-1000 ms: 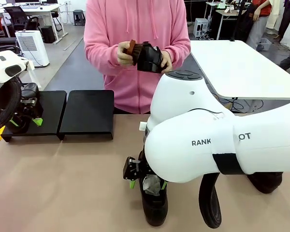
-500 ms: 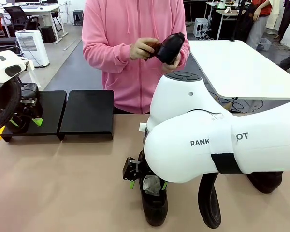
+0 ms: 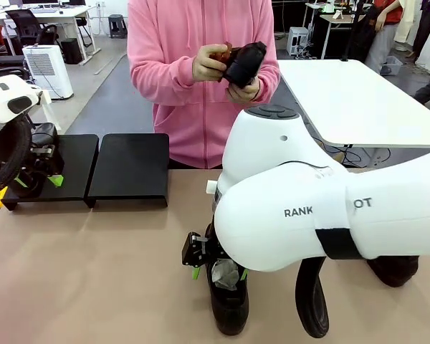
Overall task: Organize the shoes by placing them on the stand.
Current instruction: Place the Shoe from the middle of the table onto the Shoes Stand.
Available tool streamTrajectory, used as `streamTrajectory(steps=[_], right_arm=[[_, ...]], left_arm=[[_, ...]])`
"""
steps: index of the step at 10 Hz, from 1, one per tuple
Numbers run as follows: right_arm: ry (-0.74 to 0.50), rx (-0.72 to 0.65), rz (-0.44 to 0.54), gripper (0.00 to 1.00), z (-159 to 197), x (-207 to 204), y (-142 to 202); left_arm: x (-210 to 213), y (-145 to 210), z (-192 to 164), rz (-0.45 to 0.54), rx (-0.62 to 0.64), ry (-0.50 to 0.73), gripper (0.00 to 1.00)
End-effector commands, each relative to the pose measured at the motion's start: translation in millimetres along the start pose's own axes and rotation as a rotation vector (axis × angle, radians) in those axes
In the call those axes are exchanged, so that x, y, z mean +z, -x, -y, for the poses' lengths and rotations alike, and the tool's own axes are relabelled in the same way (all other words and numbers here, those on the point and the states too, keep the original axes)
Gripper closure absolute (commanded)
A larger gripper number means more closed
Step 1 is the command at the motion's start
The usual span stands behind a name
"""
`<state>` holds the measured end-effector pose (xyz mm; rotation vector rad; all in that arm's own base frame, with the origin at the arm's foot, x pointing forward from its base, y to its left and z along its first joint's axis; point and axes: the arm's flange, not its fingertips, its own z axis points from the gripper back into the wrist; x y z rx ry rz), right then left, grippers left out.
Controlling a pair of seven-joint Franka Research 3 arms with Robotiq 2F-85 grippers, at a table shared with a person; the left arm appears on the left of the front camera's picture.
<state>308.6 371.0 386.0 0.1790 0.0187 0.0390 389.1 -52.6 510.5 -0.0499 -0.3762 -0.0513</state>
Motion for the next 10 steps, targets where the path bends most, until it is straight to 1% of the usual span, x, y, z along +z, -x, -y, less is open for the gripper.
streamTrajectory(steps=[1,3,4,5,6,7,8,9,10], right_arm=[[0.051,-0.002,0.107,0.00,11,54,26],[0.072,-0.080,0.216,0.00,47,112,47],[0.049,-0.144,0.279,0.00,65,138,54],[0.053,-0.228,0.340,0.00,80,155,58],[0.043,-0.305,0.378,0.00,96,166,60],[0.048,-0.363,0.403,0.00,109,173,59],[0.059,-0.419,0.407,0.00,118,175,58],[0.066,-0.475,0.397,0.00,125,173,54],[0.029,-0.343,0.398,0.00,118,184,58]], left_arm=[[-10,16,26,-0.001,-0.031,0.029,0.34],[-10,52,73,0.033,-0.046,0.057,0.34],[-3,71,93,0.016,-0.010,0.076,0.34],[7,87,109,0.005,0.047,0.097,0.34],[13,100,125,-0.037,0.086,0.129,0.34],[15,110,140,-0.033,0.129,0.147,0.34],[14,117,153,-0.022,0.181,0.168,0.34],[12,113,147,0.008,0.234,0.170,0.34],[24,97,154,-0.037,0.113,0.144,0.34]])
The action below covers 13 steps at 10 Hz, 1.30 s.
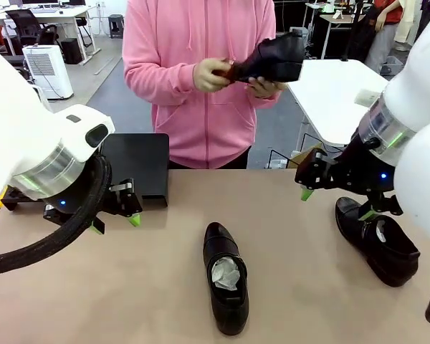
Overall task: Organize the shoes by placing them on the stand.
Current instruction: Place the Shoe from the middle of the table onto the Shoes Stand.
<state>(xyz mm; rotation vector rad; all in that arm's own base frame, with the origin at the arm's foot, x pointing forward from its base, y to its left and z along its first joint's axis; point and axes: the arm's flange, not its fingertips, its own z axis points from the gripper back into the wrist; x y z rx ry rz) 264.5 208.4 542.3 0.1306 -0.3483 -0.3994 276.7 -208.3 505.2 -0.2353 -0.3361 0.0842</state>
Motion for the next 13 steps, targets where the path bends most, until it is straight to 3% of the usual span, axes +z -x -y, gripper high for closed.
streamTrajectory(steps=[1,3,5,8,9,11,13], right_arm=[[-0.028,0.056,-0.009,0.00,-10,6,8],[-0.005,0.011,0.001,0.00,-3,2,3],[0.096,-0.033,0.048,0.00,2,-2,-3],[0.081,-0.196,0.022,0.00,38,-4,-22],[0.086,-0.074,0.027,0.00,20,-6,-17],[0.086,-0.074,0.027,0.00,20,-6,-17],[0.086,-0.074,0.027,0.00,20,-6,-17]], left_arm=[[-2,-4,-8,-0.010,-0.054,-0.014,0.34],[-1,0,-1,-0.003,-0.014,-0.003,0.34],[-34,17,29,-0.053,0.022,0.055,0.34],[-85,44,76,-0.081,0.039,0.023,0.34],[-94,47,83,-0.069,0.051,0.010,0.34],[-104,56,95,-0.062,0.113,0.023,0.34],[-122,66,105,-0.111,0.054,0.022,0.34]])
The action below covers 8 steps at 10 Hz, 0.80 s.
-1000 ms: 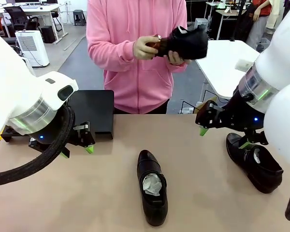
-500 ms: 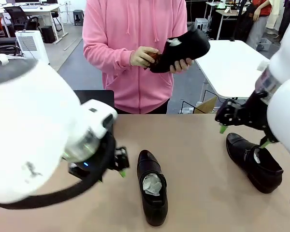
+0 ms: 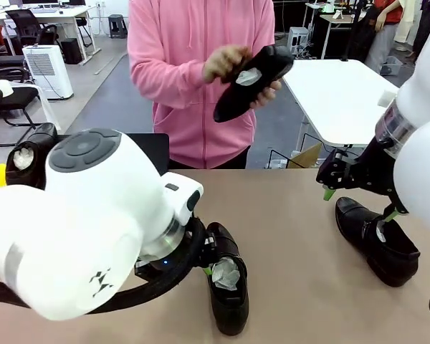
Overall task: Organize the shoes by placing them on the stand.
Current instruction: Place the Shoe from the middle of the table onto the Shoes Stand.
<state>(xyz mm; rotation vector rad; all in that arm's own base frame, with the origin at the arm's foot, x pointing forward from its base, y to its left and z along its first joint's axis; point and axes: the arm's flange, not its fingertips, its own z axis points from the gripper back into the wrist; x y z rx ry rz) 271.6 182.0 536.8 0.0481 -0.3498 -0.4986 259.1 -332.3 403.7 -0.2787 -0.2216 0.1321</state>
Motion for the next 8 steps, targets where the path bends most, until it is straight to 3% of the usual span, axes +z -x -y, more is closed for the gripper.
streamTrajectory(steps=[1,8], right_arm=[[-0.008,0.008,0.001,0.00,-3,0,-2],[-0.008,0.008,0.001,0.00,-3,0,-2]], left_arm=[[-11,6,16,-0.004,-0.013,-0.006,0.34],[-58,0,42,-0.041,-0.033,-0.148,0.34]])
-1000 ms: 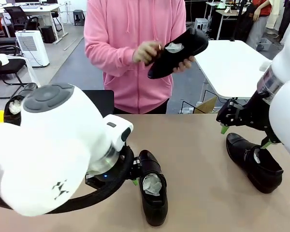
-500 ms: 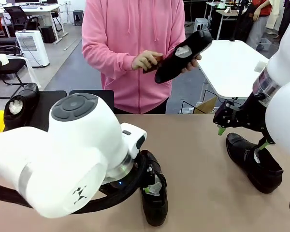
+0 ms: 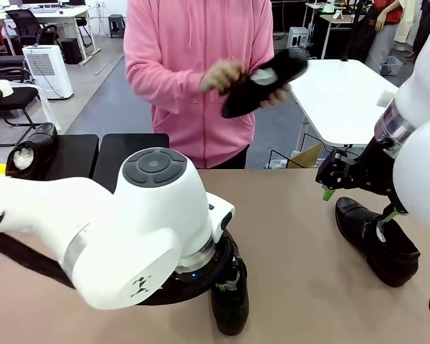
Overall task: Organize the shoes by placing them on the stand.
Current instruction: Place the Shoe from the middle of the table onto the Shoes Stand.
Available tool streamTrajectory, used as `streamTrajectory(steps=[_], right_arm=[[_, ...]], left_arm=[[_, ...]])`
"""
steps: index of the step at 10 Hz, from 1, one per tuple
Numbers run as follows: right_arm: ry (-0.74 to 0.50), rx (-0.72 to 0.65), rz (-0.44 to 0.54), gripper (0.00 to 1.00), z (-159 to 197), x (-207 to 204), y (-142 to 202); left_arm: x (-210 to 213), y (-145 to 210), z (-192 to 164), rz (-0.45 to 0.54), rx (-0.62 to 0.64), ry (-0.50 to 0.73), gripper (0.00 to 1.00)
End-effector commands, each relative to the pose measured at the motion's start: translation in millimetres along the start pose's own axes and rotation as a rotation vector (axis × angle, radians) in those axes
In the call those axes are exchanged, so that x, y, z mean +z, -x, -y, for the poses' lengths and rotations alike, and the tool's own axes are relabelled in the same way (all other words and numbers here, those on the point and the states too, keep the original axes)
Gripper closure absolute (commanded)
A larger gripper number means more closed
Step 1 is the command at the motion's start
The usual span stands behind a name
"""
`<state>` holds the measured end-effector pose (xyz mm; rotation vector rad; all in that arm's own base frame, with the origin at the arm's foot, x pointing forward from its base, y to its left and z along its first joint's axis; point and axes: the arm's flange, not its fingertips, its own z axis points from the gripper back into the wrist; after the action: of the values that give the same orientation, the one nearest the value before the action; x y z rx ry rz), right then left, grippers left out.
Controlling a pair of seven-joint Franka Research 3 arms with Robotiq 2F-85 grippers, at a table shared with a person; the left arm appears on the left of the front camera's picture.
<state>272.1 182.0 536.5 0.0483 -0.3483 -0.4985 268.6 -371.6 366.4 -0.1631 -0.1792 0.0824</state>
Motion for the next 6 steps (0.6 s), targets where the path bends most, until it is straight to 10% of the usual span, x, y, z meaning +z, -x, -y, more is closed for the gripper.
streamTrajectory(steps=[1,4,6], right_arm=[[-0.008,0.008,0.003,0.00,-2,1,-2],[-0.008,0.008,0.003,0.00,-2,1,-2],[-0.008,0.008,0.003,0.00,-2,1,-2]], left_arm=[[-17,-8,17,-0.015,0.025,-0.060,0.34],[-37,-12,20,-0.066,0.011,-0.087,0.34],[-41,-13,20,-0.068,-0.010,-0.094,0.59]])
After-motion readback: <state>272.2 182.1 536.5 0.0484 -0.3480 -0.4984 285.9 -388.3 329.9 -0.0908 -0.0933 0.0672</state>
